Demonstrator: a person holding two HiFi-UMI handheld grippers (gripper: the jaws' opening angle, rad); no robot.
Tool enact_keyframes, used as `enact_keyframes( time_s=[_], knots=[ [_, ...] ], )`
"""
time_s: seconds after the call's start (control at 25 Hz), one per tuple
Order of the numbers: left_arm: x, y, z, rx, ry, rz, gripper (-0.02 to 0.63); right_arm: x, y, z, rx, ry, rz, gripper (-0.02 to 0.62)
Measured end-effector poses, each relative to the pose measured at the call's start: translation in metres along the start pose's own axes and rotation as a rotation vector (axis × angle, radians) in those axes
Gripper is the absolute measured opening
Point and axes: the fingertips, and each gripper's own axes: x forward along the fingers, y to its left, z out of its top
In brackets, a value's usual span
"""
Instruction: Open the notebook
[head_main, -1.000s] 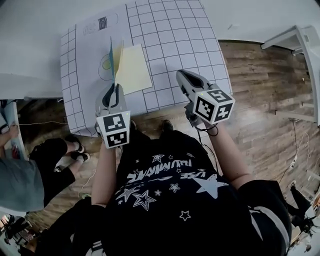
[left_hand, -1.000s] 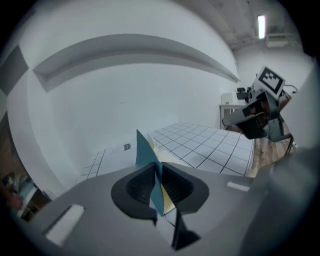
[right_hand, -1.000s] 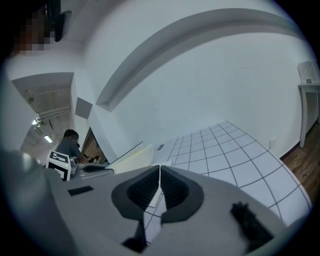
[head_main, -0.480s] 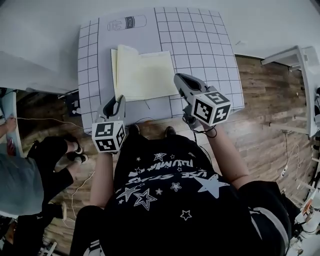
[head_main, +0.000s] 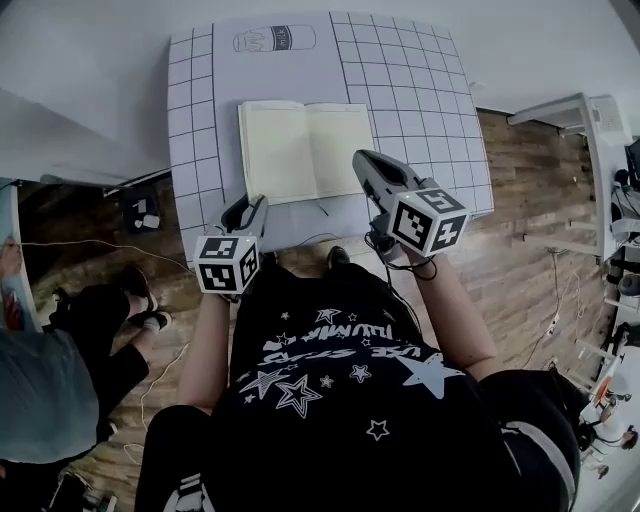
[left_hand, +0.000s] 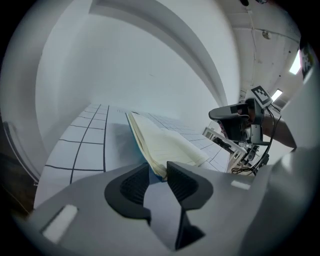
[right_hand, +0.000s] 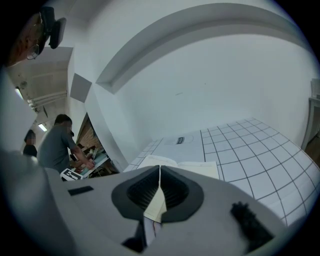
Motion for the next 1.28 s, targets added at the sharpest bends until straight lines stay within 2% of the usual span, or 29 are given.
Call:
enact_keyframes(
  time_s=[0.16,0.28,0.48,0.64,0.88,1.28],
  knots=[
    [0.000,0.000,-0.005,0.043,0.035,-0.040,0.155,-0.012,-0.001,-0.017,0.037,0.020,-0.083,0.017],
    [-0.002,0.002,-0.008,0.084,0.049,-0.014,0.187,-0.024,0.000,-0.033,0.067,0.036,-0.138,0.017],
    [-0.013,0.007,0.001,0.179,0.020,0.015,0.195,-0.042,0.004,-0.049,0.091,0.029,-0.176,0.017],
    [-0.023,-0.004,0.009,0.173,-0.028,0.046,0.195,-0.066,0.005,-0.049,0.075,-0.005,-0.160,0.017],
    [-0.050,-0.049,0.015,0.158,-0.131,0.116,0.195,-0.121,0.001,-0.050,0.047,-0.095,-0.122,0.017],
    [-0.117,-0.149,-0.020,0.161,-0.245,0.206,0.195,-0.222,0.001,-0.109,0.045,-0.124,-0.015,0.017]
  ],
)
